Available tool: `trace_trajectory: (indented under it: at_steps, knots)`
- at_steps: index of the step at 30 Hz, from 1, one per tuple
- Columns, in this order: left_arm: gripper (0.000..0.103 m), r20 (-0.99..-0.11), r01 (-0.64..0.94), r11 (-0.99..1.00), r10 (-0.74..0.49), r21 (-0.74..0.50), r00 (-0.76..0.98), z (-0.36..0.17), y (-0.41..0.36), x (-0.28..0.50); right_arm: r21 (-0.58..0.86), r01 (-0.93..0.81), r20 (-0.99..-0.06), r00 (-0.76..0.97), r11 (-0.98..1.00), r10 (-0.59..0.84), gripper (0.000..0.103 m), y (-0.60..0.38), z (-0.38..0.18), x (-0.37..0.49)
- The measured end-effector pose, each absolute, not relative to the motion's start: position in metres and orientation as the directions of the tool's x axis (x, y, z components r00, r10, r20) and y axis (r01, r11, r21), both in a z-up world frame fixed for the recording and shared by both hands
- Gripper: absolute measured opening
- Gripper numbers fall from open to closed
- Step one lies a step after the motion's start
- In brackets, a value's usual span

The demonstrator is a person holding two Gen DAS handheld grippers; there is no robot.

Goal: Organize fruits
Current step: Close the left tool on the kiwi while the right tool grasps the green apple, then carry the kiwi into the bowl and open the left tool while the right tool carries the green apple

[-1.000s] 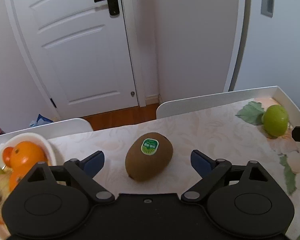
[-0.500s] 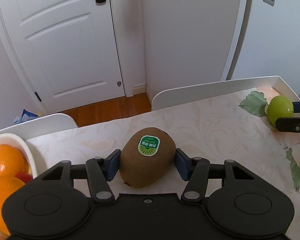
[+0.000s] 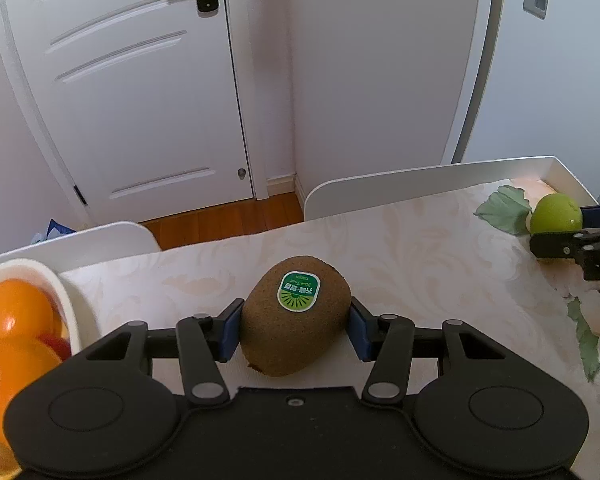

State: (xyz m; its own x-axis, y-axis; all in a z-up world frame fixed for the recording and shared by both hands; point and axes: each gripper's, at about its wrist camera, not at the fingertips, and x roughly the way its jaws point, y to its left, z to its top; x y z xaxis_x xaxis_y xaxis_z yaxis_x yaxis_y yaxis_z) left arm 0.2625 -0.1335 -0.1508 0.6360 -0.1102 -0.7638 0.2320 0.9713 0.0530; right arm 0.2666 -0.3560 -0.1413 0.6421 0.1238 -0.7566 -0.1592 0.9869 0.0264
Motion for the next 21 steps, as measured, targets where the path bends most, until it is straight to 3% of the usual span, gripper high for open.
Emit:
trace_trajectory:
  at_steps: [2, 21]
  knots:
    - [0.057, -0.762, 0.223, 0.974, -0.108, 0.048, 0.638, -0.150, -0.133, 0.259, 0.024, -0.162, -0.758, 0.640, 0.987, 0.124, 0.069, -0.356, -0.142, 0.268]
    - [0.057, -0.676, 0.106, 0.994, -0.084, -0.008, 0.732, -0.100, -0.121, 0.209, 0.062, -0.261, -0.717, 0.660, 0.963, 0.225, 0.069, -0.326, -0.108, 0.253]
